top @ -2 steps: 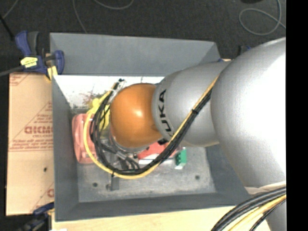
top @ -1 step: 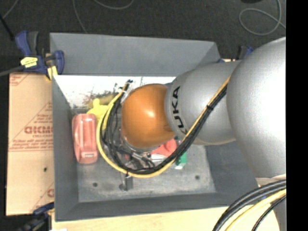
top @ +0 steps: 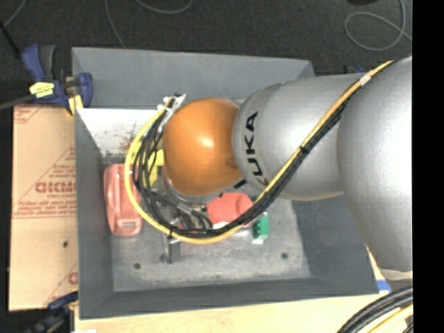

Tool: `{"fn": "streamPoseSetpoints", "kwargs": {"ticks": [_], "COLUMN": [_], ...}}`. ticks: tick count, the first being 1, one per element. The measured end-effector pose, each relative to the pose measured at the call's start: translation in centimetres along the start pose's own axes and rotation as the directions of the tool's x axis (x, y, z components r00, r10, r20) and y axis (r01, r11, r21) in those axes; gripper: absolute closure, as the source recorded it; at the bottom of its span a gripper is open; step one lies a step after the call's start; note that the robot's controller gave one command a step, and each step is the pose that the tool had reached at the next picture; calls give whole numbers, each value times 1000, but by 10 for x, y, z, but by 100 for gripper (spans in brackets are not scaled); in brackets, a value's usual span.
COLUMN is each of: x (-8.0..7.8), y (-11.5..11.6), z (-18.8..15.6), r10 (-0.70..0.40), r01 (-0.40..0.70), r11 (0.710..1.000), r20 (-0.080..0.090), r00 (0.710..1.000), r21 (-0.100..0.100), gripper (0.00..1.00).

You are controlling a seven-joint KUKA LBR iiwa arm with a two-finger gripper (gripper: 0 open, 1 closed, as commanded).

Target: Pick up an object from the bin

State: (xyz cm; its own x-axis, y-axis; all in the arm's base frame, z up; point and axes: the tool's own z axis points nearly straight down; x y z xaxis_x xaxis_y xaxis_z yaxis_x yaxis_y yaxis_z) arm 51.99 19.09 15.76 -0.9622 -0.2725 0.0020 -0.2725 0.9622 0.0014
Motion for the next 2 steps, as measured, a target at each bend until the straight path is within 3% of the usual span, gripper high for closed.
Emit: {"fn": "streamPoseSetpoints", "kwargs": {"ticks": [1,2], "x": [0,-25], "y": [-18,-11], "z": [-27,-20], "r10": [-13,138], "r01": [13,-138], "r11": [1000,990], "r20": [13,7], "r00": [1000,990], "r21": [-1,3], "gripper": [0,0]}}
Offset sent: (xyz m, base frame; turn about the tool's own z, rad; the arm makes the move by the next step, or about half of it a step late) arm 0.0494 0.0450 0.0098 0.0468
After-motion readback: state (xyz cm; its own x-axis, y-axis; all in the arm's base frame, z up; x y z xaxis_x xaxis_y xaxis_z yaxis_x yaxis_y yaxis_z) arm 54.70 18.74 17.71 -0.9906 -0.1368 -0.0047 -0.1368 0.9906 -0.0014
